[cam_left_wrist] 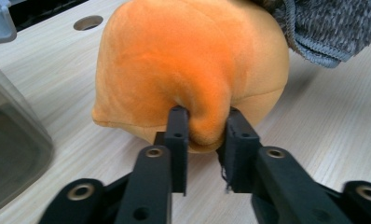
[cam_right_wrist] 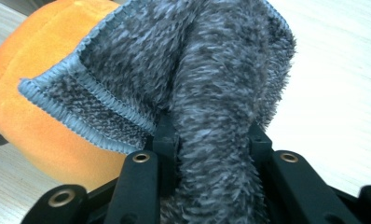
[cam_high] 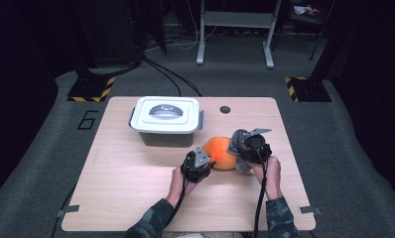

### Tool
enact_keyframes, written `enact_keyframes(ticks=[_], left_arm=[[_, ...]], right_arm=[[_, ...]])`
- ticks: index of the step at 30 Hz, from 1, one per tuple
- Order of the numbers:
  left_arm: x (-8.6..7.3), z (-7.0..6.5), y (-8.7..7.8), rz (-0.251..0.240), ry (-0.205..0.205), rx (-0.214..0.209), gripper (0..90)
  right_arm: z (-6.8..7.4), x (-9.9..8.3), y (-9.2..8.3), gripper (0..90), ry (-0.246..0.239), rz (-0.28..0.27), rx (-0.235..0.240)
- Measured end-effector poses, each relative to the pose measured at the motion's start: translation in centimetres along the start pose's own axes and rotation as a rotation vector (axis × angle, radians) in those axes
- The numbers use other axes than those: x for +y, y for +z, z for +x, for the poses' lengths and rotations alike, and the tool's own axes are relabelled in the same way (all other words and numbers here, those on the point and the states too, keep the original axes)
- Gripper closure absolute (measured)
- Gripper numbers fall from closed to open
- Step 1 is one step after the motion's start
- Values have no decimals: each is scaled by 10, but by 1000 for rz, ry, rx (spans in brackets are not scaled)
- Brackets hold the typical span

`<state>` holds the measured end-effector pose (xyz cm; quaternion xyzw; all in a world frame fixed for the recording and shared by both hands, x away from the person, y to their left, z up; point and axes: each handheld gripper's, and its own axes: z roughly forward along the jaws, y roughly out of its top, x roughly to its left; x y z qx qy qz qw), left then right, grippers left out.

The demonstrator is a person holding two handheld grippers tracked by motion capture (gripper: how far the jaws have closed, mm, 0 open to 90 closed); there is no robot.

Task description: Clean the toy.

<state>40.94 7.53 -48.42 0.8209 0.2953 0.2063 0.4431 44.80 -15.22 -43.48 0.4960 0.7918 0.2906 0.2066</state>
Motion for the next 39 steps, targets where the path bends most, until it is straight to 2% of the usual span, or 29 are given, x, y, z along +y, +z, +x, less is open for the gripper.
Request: enact_keyframes(ticks=[1,3,6,8,10,13,18,21,22,23,29,30,31,34,36,39], left_arm=[[1,1,-1,-3,-11,-17,774],[2,3,-1,-11,-28,-24,781],[4,4,-4,-28,-52,-35,784],[6,5,-8,-37,-73,-56,784],[9,5,-11,-46,-97,-83,783],[11,5,-13,-47,-107,-99,782],[10,4,-12,-40,-111,-102,780],[10,4,-11,-21,-106,-83,777],[9,5,-11,-14,-108,-82,776],[7,6,-10,-11,-116,-84,776],[5,10,-10,-1,-138,-71,775],[4,11,-9,-2,-143,-67,775],[4,12,-9,-2,-149,-72,774],[3,13,-9,-2,-159,-70,774],[3,14,-8,1,-158,-66,774],[3,15,-8,2,-159,-66,774]], right_arm=[[0,0,-2,657,11,0,0],[-2,-1,-4,656,9,-17,1],[-2,0,-11,655,14,-36,22],[0,2,-16,655,1,-56,39],[6,4,-22,655,-12,-68,49],[17,9,-30,654,-40,-88,65],[34,16,-37,653,-79,-118,146],[44,18,-27,654,-123,-89,122],[46,18,-25,655,-110,-80,115],[46,18,-22,655,-128,-80,110],[47,16,-18,655,-141,-73,74],[47,16,-18,655,-125,-63,69],[44,15,-17,655,-140,-69,63],[41,12,-17,654,-110,-57,53],[36,9,-16,654,-108,-55,46],[28,4,-14,653,-79,-43,34]])
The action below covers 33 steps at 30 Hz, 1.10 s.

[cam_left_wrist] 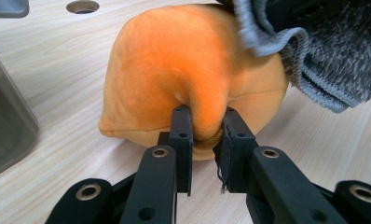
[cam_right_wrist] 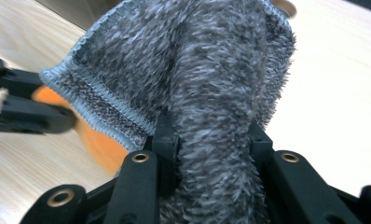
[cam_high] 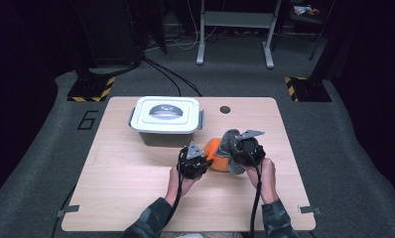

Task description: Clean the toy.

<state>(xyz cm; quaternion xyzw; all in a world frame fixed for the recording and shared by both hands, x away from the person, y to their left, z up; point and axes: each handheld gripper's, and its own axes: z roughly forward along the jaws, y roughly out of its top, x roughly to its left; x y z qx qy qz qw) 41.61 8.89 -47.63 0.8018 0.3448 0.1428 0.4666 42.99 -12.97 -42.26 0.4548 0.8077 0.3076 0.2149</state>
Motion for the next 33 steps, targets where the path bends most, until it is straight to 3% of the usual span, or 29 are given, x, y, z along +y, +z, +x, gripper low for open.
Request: enact_keyframes(ticks=[7,12,17,21,26,29,33], left_arm=[[0,1,0,4,-5,1,773],[0,1,1,4,-4,3,773],[-1,1,1,3,-6,4,771],[-1,2,1,5,-5,4,771],[-2,2,1,5,-9,5,770],[-2,1,0,3,-13,7,770],[-2,1,0,4,-8,5,769]], right_arm=[[-14,-12,6,652,54,35,-23],[-30,-25,19,653,111,71,-36],[-38,-32,31,654,125,107,-41],[-42,-39,42,653,174,142,-40],[-46,-46,59,652,172,184,-33],[-47,-44,56,652,171,187,-42],[-47,-35,33,653,148,134,-75]])
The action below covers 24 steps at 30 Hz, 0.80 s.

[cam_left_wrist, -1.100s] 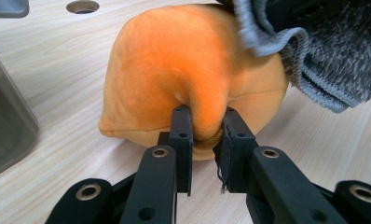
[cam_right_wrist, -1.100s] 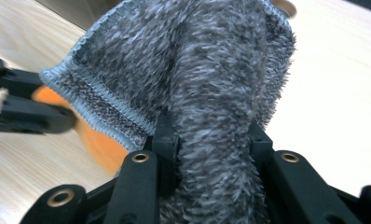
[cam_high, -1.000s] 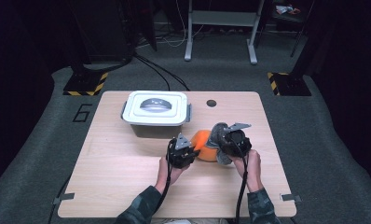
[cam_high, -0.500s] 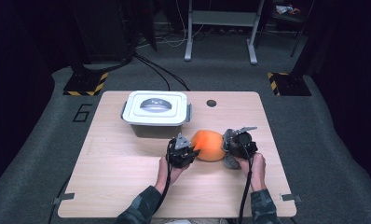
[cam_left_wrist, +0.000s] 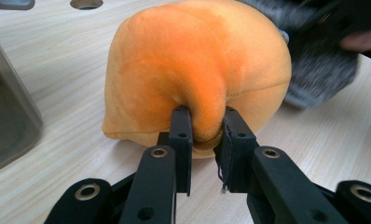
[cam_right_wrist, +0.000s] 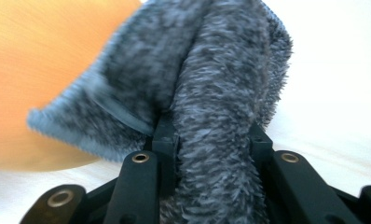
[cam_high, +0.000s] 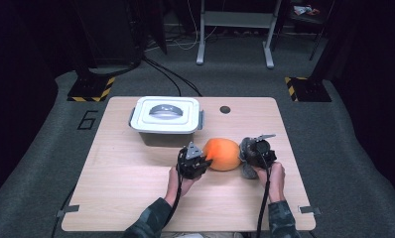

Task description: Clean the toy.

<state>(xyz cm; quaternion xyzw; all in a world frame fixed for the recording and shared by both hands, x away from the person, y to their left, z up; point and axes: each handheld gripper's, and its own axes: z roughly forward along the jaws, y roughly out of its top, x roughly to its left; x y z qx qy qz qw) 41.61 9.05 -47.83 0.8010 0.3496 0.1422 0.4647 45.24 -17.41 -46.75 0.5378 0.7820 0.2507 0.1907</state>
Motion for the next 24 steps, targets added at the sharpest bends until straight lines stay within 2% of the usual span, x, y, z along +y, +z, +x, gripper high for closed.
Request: enact_keyframes(ticks=[4,6,8,11,14,15,16,18,19,24], left_arm=[[0,-2,0,-2,2,-4,769],[1,-2,0,-2,4,-1,769],[1,-3,0,-3,6,0,769],[0,-3,0,-2,1,-3,768],[1,-3,0,2,3,-2,768],[0,-3,0,4,6,-1,769],[0,-2,0,6,4,-3,768],[0,-2,0,2,1,-5,768],[0,-2,0,1,6,-5,767],[0,-4,1,0,3,-4,767]], right_arm=[[12,9,-30,654,-35,-82,7],[23,15,-43,654,-54,-125,37],[36,21,-52,653,-106,-157,58],[58,28,-58,652,-160,-184,101],[74,33,-52,652,-213,-170,111],[76,34,-48,652,-225,-159,97],[77,34,-46,653,-228,-151,84],[73,33,-44,653,-212,-161,104],[70,32,-44,653,-195,-155,100],[52,24,-41,652,-149,-130,79]])
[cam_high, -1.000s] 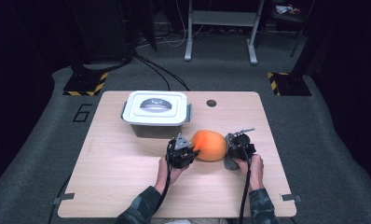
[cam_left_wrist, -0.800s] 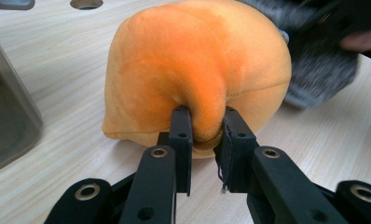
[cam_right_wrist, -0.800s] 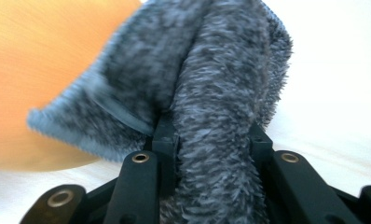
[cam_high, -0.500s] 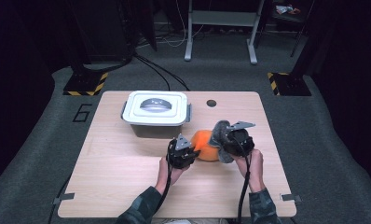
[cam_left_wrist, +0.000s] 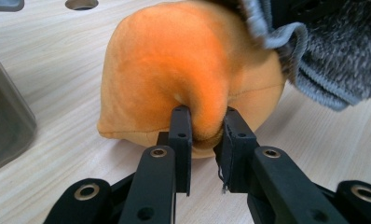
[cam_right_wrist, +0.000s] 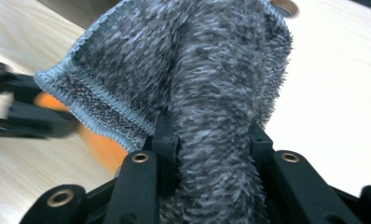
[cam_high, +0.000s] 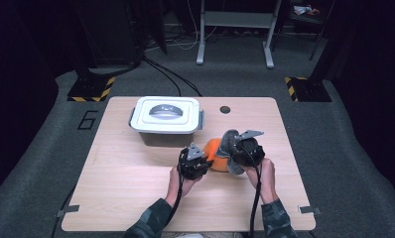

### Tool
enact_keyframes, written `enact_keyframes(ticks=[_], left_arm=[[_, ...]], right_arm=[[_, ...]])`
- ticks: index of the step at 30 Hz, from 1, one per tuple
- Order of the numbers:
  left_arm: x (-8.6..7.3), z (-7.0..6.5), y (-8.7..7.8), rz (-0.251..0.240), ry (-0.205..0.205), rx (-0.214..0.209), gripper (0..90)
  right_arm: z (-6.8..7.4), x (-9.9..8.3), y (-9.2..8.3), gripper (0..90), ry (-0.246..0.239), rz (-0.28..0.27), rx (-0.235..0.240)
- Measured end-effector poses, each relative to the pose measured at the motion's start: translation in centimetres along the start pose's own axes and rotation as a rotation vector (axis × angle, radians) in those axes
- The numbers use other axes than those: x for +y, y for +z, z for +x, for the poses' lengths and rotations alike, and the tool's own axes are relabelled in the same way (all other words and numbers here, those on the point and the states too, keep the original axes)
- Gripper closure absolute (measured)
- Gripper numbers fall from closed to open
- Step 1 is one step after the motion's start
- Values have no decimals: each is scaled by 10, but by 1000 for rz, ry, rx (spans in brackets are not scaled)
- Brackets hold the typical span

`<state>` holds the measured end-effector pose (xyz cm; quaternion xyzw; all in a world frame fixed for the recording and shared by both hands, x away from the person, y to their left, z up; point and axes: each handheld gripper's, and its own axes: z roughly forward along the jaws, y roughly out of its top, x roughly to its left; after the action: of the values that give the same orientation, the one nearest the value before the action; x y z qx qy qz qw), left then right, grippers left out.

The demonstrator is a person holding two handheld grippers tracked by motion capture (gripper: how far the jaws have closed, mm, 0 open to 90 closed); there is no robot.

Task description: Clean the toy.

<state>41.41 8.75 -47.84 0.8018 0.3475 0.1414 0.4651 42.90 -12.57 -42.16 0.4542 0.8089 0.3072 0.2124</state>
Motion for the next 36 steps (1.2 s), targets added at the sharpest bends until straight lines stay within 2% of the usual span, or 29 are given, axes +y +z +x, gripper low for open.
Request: enact_keyframes(ticks=[7,9,12,15,19,20,21,23,27,29,32,34,36], left_arm=[[0,1,0,5,5,1,767],[0,1,0,3,6,4,767],[0,1,0,5,3,4,767],[0,2,0,9,6,6,766],[0,3,0,18,4,3,765],[0,3,0,20,4,3,764],[0,3,-1,23,4,4,763],[1,5,-1,30,4,6,762],[0,7,-2,30,-7,12,759],[0,8,-2,31,-2,13,757],[0,7,-2,31,-2,14,756],[1,7,-2,40,8,17,749],[1,6,-3,55,27,36,713]], right_arm=[[-26,-19,11,653,77,51,-43],[-32,-24,17,653,85,74,-70],[-38,-32,27,653,98,111,-82],[-43,-39,40,652,125,152,-78],[-48,-48,56,648,128,207,-67],[-48,-50,57,648,153,215,-60],[-50,-50,57,648,143,202,-56],[-49,-48,51,648,148,194,-86],[-44,-40,27,649,121,112,-123],[-37,-35,13,650,109,57,-121],[-24,-27,-1,651,84,5,-82],[-17,-23,0,653,65,7,-36],[-15,-20,7,654,55,26,-37]])
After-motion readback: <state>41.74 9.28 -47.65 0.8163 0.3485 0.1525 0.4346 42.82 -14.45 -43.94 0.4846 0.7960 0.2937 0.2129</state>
